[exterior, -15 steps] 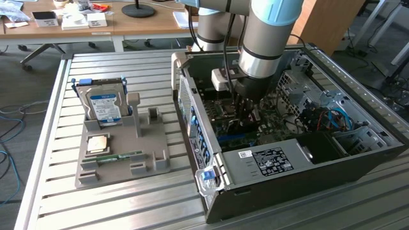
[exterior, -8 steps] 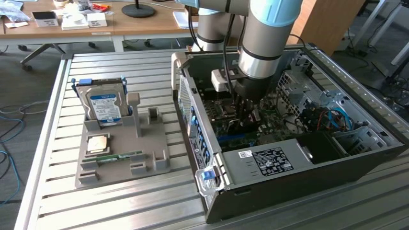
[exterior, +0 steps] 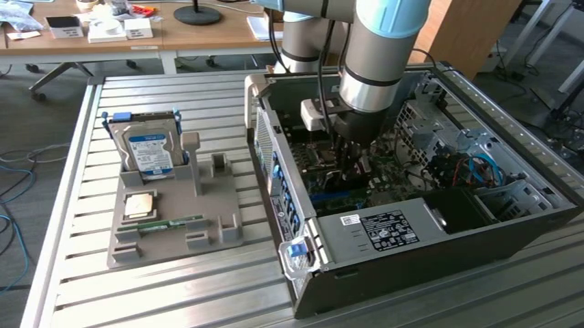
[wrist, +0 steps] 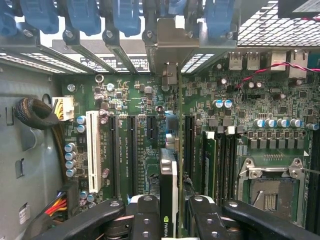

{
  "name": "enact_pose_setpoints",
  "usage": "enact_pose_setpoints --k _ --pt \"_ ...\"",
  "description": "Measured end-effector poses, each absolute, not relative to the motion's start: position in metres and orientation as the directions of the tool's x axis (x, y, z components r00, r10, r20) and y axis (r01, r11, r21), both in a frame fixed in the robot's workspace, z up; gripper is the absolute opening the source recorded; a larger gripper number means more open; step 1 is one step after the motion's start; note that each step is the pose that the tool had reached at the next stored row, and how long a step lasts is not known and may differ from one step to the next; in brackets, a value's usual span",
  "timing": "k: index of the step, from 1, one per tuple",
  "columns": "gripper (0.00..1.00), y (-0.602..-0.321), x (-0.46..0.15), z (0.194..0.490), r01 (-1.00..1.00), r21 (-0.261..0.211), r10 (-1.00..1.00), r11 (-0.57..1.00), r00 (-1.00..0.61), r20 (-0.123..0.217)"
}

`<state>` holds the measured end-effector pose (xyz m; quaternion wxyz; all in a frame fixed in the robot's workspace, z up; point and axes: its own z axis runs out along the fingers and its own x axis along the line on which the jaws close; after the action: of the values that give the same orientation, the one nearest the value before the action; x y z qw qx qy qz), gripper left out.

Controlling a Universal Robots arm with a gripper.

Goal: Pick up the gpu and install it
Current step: 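Insert the gpu into the slot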

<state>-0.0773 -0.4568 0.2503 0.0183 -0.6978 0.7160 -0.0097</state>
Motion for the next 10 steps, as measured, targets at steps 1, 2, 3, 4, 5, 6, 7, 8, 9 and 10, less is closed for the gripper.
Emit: enact_pose_setpoints --k 1,2,3,4,5,6,7,8,9,10 --pt "0.27 -0.4568 -0.0773 0.2502 -0.999 -0.039 -1.0 0.026 -0.026 -0.012" --pt "0.27 -0.4568 -0.0773 0.25 -0.999 -0.039 -1.0 0.026 -0.026 -0.012" --pt "0.27 -0.4568 -0.0773 0.2495 -0.999 -0.039 -1.0 0.026 -0.026 -0.013" --pt "0.27 -0.4568 -0.0774 0.2493 -0.999 -0.04 -1.0 0.026 -0.026 -0.012" --pt "0.27 -0.4568 -0.0774 0.2493 -0.999 -0.039 -1.0 0.026 -0.026 -0.012" --pt "0.27 -0.4568 -0.0774 0.2493 -0.999 -0.039 -1.0 0.026 -0.026 -0.012" --pt "0.27 -0.4568 -0.0774 0.2492 -0.999 -0.039 -1.0 0.026 -0.026 -0.012" --pt "0.27 -0.4568 -0.0774 0.2492 -0.999 -0.039 -1.0 0.026 -0.026 -0.012" --pt "0.27 -0.4568 -0.0774 0.2491 -0.999 -0.039 -1.0 0.027 -0.026 -0.012" --pt "0.27 -0.4569 -0.0774 0.2491 -0.999 -0.04 -1.0 0.027 -0.026 -0.013"
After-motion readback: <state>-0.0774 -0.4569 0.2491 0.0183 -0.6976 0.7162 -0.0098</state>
